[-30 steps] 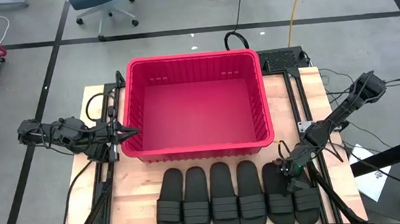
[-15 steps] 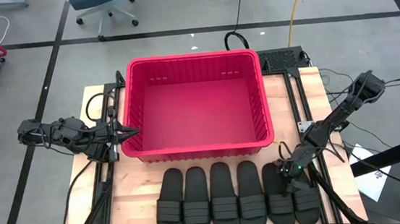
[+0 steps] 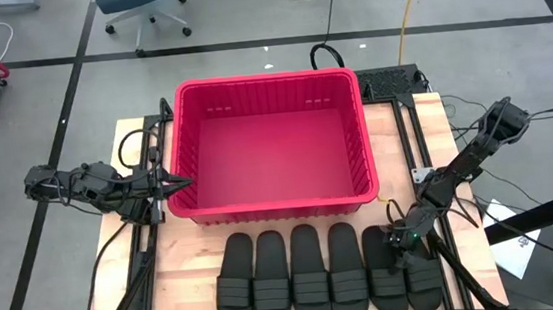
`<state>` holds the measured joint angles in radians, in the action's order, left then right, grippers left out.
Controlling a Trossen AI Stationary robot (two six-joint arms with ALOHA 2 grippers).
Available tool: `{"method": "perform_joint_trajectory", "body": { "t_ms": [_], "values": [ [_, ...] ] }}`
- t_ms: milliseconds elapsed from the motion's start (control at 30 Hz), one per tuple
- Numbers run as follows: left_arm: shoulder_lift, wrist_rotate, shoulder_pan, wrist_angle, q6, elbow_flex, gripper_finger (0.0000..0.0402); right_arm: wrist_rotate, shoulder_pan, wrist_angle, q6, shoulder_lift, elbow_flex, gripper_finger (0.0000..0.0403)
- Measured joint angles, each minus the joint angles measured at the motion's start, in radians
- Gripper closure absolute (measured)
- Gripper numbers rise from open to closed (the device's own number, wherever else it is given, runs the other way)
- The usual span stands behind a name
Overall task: Pick and place slides into bin
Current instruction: Put the black slide into the red bin
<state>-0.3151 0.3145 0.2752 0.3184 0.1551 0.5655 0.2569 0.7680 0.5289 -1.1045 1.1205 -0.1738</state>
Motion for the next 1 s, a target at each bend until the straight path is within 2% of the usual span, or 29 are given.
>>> {"method": "perform_joint_trajectory", "body": {
  "t_ms": [267, 500, 733, 1000],
  "values": [
    [0.000, 0.000, 0.000, 0.000, 0.000, 0.000, 0.0382, 0.001, 0.000, 0.010, -0.003, 0.010, 0.000, 0.0395],
    [0.000, 0.000, 0.000, 0.000, 0.001, 0.000, 0.0382, -0.001, 0.000, 0.020, -0.035, -0.006, 0.002, 0.0398],
    [0.000, 0.000, 0.000, 0.000, 0.001, 0.000, 0.0382, -0.015, 0.000, 0.010, -0.153, -0.096, 0.002, 0.0400],
    [0.000, 0.000, 0.000, 0.000, 0.002, 0.000, 0.0382, -0.017, 0.001, -0.094, -0.155, -0.174, -0.099, 0.0402]
  ]
}}
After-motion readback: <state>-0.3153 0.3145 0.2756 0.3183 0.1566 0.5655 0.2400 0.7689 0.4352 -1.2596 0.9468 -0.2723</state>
